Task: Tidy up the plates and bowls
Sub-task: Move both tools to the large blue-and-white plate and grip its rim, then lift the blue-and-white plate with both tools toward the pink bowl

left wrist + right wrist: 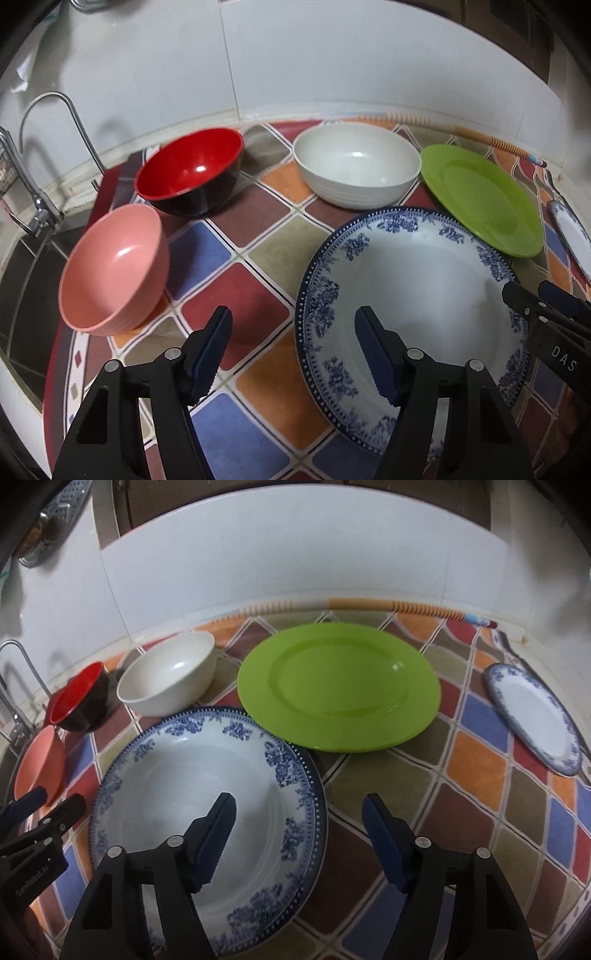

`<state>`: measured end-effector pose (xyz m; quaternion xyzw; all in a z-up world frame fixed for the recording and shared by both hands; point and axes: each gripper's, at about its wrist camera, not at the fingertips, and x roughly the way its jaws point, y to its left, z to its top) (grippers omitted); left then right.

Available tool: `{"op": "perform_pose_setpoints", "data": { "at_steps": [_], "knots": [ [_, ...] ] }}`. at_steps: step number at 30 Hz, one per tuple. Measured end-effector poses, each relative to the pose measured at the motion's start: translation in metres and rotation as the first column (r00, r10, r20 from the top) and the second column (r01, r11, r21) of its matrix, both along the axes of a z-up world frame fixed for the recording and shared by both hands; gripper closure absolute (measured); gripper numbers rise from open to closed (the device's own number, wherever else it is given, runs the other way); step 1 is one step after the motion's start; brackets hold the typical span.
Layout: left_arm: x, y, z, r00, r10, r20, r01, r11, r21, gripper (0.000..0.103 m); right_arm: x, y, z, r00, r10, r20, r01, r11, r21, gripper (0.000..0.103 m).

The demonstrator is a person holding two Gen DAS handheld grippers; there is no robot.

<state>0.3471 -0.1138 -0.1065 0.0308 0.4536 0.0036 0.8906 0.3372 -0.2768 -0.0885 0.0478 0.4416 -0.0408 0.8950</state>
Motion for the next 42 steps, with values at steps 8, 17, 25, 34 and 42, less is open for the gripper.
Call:
{"op": "perform_pose_setpoints", "data": {
  "at_steps": [8, 17, 25, 34, 42],
  "knots": [
    [0.009, -0.004, -0.012, 0.999, -0.014, -0.041, 0.013, 1.0, -0.014, 0.049, 0.014, -0.004, -0.016, 0.999, 0.007, -0.044, -0.007, 1.0, 0.013, 0.043],
    [0.015, -0.006, -0.023, 0.996, -0.027, -0.082, 0.022, 0.998, -0.054, 0.06, 0.021, -0.006, -0.023, 0.997, 0.023, -0.077, -0.02, 0.999, 0.042, 0.054],
    [0.018, -0.007, -0.029, 0.994, -0.033, -0.107, 0.023, 0.995, -0.093, 0.066, 0.023, -0.005, -0.025, 0.996, 0.029, -0.08, -0.026, 0.999, 0.035, 0.062],
    [0.016, -0.006, -0.027, 0.994, -0.013, -0.108, 0.004, 0.997, -0.079, 0.067, 0.024, -0.005, -0.025, 0.996, 0.034, -0.082, -0.033, 0.999, 0.021, 0.066],
    [-0.002, 0.001, -0.011, 0.997, 0.027, -0.065, -0.031, 0.998, -0.062, 0.068, 0.016, 0.001, -0.021, 0.994, 0.066, -0.089, -0.063, 0.997, 0.041, 0.067]
  ]
}}
